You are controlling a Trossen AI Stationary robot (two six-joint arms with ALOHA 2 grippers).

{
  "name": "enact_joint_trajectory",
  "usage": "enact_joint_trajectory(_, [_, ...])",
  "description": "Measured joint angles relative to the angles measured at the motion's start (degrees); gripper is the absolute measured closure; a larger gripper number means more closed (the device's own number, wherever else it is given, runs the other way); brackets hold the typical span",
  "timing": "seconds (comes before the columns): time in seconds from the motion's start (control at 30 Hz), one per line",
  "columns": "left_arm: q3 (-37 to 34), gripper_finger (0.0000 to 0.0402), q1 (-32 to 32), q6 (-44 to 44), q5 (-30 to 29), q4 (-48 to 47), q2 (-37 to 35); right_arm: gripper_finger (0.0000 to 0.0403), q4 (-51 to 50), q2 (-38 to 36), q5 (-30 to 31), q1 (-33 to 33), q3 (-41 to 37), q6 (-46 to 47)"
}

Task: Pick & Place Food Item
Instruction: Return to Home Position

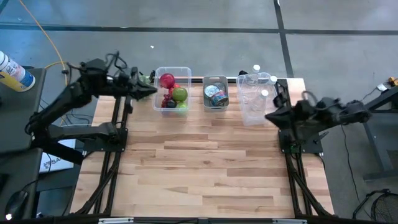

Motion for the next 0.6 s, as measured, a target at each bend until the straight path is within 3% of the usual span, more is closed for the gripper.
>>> enact_joint_trajectory(0.27, [-18.58, 0.0401, -4.90, -11.27, 0.81, 36.57, -2.60, 0.0402, 11.36, -3.80, 3.23, -0.04, -15.67, 2.23])
enact_joint_trajectory(0.5, [-22.89, 0.0401, -4.90, -13.06, -4.15, 32.22, -3.83, 0.0402, 21.22, -10.24, 5.37, -0.05, -29.11, 6.36])
enact_joint_trajectory(0.6, [-23.41, 0.0401, -5.84, -9.87, -1.59, 31.65, -5.11, 0.0402, 28.12, -14.01, 3.88, -0.04, -34.41, 4.91])
